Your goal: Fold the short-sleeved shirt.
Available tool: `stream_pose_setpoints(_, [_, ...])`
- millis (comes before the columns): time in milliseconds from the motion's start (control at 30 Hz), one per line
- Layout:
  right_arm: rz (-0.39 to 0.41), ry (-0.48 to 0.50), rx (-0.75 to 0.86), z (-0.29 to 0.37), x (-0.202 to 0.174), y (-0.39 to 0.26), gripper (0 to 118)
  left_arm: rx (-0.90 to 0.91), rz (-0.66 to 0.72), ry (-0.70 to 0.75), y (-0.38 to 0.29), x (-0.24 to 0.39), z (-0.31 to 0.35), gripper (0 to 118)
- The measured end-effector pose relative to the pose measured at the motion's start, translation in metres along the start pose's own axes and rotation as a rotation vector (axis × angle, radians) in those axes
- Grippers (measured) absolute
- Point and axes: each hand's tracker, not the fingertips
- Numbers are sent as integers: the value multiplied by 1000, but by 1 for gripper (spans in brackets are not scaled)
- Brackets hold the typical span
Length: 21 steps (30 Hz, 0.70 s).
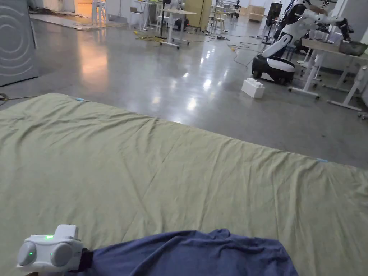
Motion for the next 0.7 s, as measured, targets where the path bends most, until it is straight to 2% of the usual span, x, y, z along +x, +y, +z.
stream_pose_setpoints(33, [-9, -2, -9, -2, 0, -1, 1, 4, -15, -7, -1, 3, 3, 49])
stream_pose_setpoints(100, [0, 1, -39, -8, -4, -3, 1, 15, -44, -28, 0, 7, 9, 17])
stream_pose_setpoints(133, [-28, 23, -110, -21, 3, -11, 1, 9, -48, -45, 0, 9, 12, 9])
stream_pose_setpoints(233, [-21, 18, -143, -51, 9, -10, 1, -12, -45, -63, 0, 11, 22, 7])
stream_pose_setpoints(267, [-65, 16, -127, -59, 17, -17, 1, -10, -43, -70, 1, 11, 28, 7])
stream_pose_setpoints(300, [-57, 18, -155, -70, 23, -19, 1, -2, -39, -84, 1, 11, 35, 6])
stream_pose_setpoints(367, [-62, 22, -212, -100, 35, -15, 1, 55, -42, -80, 33, -29, 13, 6])
stream_pose_setpoints(400, [-29, 6, -200, -102, 41, -4, 1, 79, -57, -64, 37, -32, 17, 6])
stream_pose_setpoints(433, [-65, 24, -230, -108, 46, 2, 1, 83, -75, -60, 41, -35, 20, 6])
stream_pose_setpoints(533, [-65, 30, -283, -153, 62, 20, 1, 110, -79, -46, 57, -52, 12, 6])
stream_pose_setpoints(567, [-39, 52, -321, -169, 66, 28, 1, 113, -75, -50, 60, -55, 13, 6])
stream_pose_setpoints(600, [-51, 62, -335, -185, 67, 34, 4, 118, -72, -50, 63, -56, 11, 6])
stream_pose_setpoints(633, [-40, 57, -340, -198, 66, 41, 14, 121, -73, -47, 65, -57, 11, 6])
stream_pose_setpoints(667, [-35, 76, -364, -210, 71, 45, 36, 125, -75, -43, 67, -58, 10, 6])
stream_pose_setpoints(700, [-19, 100, -408, -224, 70, 50, 50, 129, -78, -42, 69, -59, 10, 6])
